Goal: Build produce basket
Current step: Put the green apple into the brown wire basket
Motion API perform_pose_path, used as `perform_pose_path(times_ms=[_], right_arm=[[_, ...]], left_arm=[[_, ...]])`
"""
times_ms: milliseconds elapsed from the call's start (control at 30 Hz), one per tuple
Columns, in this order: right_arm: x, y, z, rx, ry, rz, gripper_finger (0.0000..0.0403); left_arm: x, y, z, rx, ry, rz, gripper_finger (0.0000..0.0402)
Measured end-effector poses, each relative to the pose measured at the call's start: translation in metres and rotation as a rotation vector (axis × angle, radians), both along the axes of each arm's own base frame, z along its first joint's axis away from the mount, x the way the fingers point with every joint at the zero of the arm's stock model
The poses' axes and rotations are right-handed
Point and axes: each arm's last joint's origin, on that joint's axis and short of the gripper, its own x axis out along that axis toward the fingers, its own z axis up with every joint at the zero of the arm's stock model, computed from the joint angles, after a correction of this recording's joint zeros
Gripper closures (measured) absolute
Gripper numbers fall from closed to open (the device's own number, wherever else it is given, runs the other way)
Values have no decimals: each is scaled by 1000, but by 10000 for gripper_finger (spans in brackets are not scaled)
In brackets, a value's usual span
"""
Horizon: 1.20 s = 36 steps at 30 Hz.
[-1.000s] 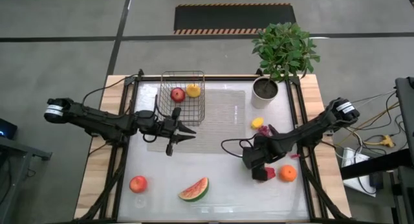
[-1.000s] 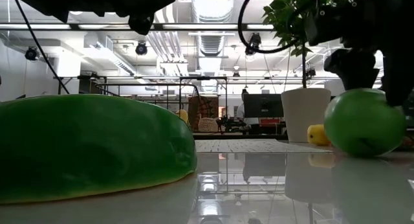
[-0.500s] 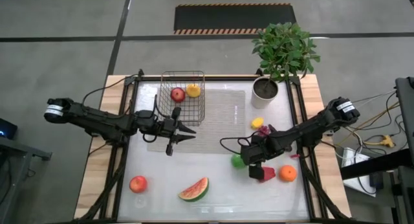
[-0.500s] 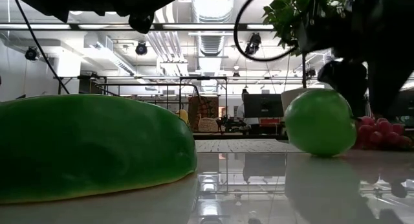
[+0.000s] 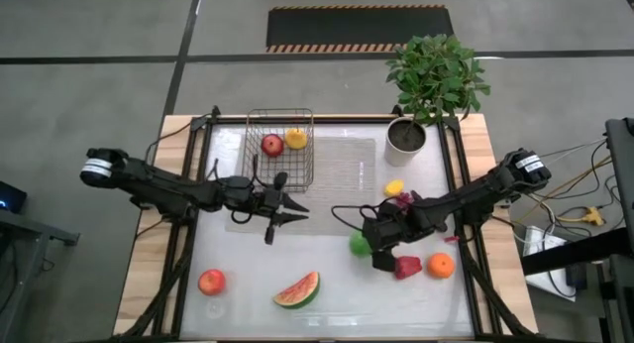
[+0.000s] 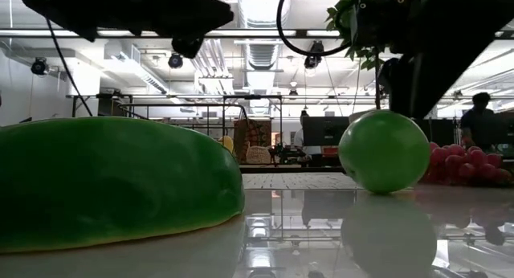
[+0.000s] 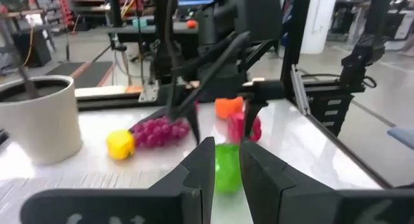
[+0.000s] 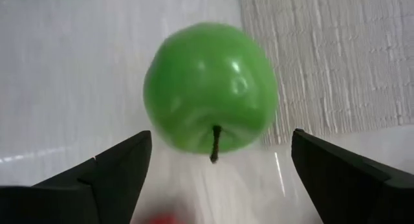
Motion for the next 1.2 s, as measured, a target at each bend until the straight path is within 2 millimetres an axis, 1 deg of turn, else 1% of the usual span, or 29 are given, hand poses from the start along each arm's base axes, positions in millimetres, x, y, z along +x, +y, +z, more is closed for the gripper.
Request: perform_pose_path(times_ms=[133, 300, 433, 567, 733, 800, 867, 933, 1000, 1067, 1133, 1200], right_arm=[[3, 1, 1, 11, -31, -4, 56], [4, 1, 2, 15, -39, -6, 70], [-1, -1, 9, 20, -50, -6, 75], [-12, 0, 22, 23, -62, -8, 76], [-29, 12, 42, -34, -168, 1, 76], [-36, 18, 47, -81, -212, 6, 76], [-42, 26, 50, -119, -251, 12, 76], [-46, 32, 53, -139, -279, 17, 76], [-50, 38, 53, -142, -291, 30, 76], [-52, 43, 52, -133, -289, 34, 76], [-53, 47, 49, -134, -281, 46, 76], [-52, 51, 45, -140, -269, 54, 76]], left_arm=[[18, -11, -3, -10, 4, -32, 347], [45, -28, -8, -11, 36, -74, 347], [66, -39, -10, -10, 48, -100, 337], [81, -49, -11, -22, 78, -171, 298], [95, -60, -10, -45, 90, -193, 221], [101, -63, -10, -64, 115, -115, 187], [110, -64, -13, -98, 190, 36, 158], [116, -66, -18, -87, 332, 201, 143], [121, -71, -18, -14, 444, 289, 139], [126, -82, -14, 42, 494, 263, 138], [133, -91, -11, 70, 477, 192, 137], [140, -95, -11, 71, 449, 165, 137]])
